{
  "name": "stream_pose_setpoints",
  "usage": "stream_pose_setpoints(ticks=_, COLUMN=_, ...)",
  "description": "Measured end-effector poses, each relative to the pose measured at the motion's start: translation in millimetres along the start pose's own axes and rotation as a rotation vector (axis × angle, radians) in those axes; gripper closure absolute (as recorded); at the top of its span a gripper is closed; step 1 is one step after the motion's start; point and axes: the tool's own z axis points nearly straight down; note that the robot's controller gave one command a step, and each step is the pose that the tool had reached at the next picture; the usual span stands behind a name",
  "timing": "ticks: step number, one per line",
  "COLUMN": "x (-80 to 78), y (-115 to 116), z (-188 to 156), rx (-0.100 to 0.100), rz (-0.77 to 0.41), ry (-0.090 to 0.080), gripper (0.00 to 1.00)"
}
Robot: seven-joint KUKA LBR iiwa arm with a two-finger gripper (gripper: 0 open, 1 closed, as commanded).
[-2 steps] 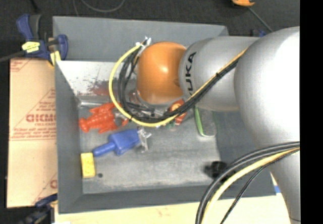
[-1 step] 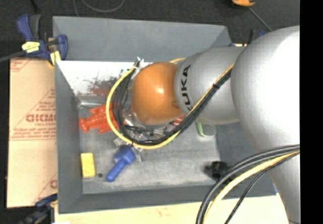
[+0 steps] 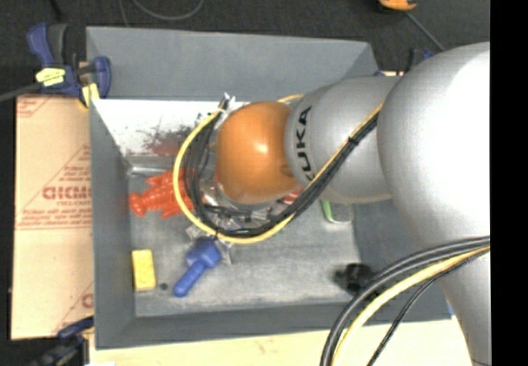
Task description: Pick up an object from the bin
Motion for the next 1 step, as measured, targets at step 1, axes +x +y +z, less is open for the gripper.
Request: stream_pose_setpoints(ticks=1, x=-18.0, y=3.5, z=-49.9, rx=-0.002, rz=-0.007, ry=0.007, gripper=1.00)
